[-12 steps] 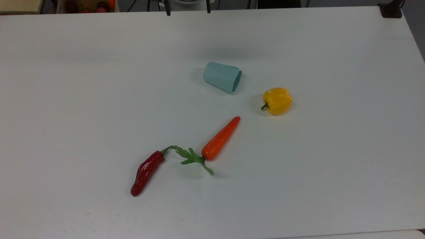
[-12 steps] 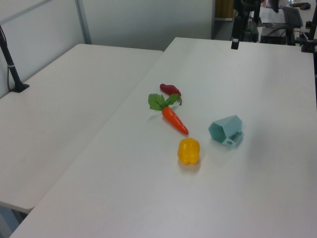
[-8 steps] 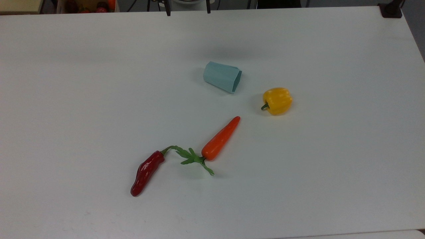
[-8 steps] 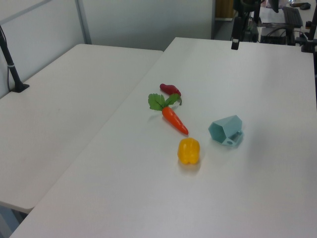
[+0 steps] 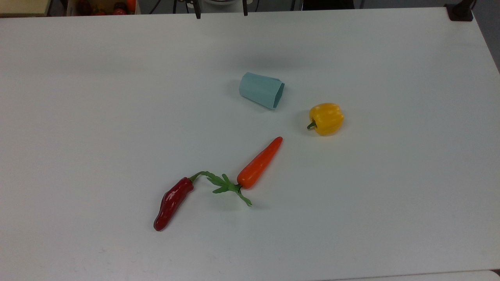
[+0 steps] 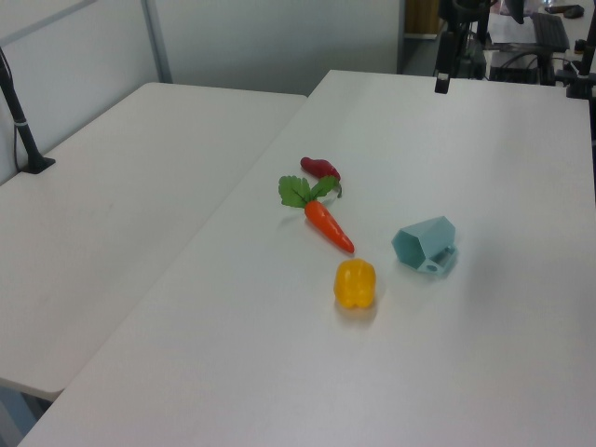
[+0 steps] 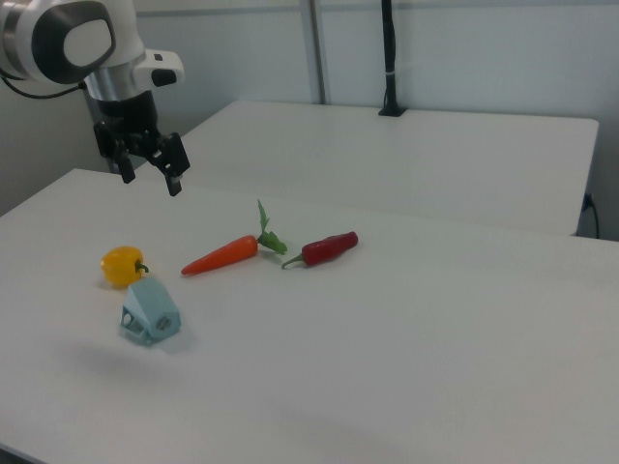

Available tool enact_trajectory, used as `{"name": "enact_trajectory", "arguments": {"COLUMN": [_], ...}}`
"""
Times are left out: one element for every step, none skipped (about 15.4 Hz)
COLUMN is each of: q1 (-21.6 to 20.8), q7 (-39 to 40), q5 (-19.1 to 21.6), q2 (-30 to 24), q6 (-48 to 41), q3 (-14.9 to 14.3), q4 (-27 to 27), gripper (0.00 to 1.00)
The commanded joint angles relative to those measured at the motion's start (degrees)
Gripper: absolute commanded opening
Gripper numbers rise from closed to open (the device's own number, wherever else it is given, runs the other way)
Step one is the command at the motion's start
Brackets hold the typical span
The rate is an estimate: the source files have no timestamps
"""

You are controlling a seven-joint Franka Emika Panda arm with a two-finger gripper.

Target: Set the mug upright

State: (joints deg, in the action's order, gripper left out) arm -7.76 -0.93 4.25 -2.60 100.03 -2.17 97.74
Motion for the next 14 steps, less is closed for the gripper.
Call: {"name": "enact_trajectory", "arguments": {"q1": [-1.3, -1.3, -1.3, -1.3, -1.3, -1.3, -1.3, -1.4, -1.5, -1.7, -1.7, -1.7, -1.6, -1.7], "q7": [-0.9, -0.7, -0.5, -0.4, -0.4, -0.3, -0.4, -1.1, -2.0, -3.7, -6.3, -9.3, -12.4, -14.9], "q5": [-0.9, -1.0, -1.4, -1.6, -1.7, -1.8, -2.1, -2.6, -3.3, -4.9, -6.7, -8.3, -9.6, -10.8], "q2": [-1.6, -1.6, -1.6, -1.5, -1.4, -1.4, -1.5, -1.5, -1.5, -1.5, -1.6, -1.5, -1.5, -1.5], "q6": [2.4, 2.7, 2.8, 2.8, 2.8, 2.7, 2.5, 2.5, 2.5, 2.2, 1.9, 1.9, 1.8, 1.9], "q3": [-1.1, -1.1, -1.1, -1.1, -1.1, -1.1, -1.1, -1.1, -0.7, -0.6, 0.3, 1.3, 2.1, 2.8], "q4": [2.1, 2.1, 2.1, 2.1, 2.1, 2.1, 2.1, 2.1, 2.1, 2.1, 2.1, 2.1, 2.1, 2.1], "gripper": [1.00, 1.00, 1.00, 1.00, 1.00, 1.00, 1.00, 1.00, 1.00, 1.00, 1.00, 1.00, 1.00, 1.00]}}
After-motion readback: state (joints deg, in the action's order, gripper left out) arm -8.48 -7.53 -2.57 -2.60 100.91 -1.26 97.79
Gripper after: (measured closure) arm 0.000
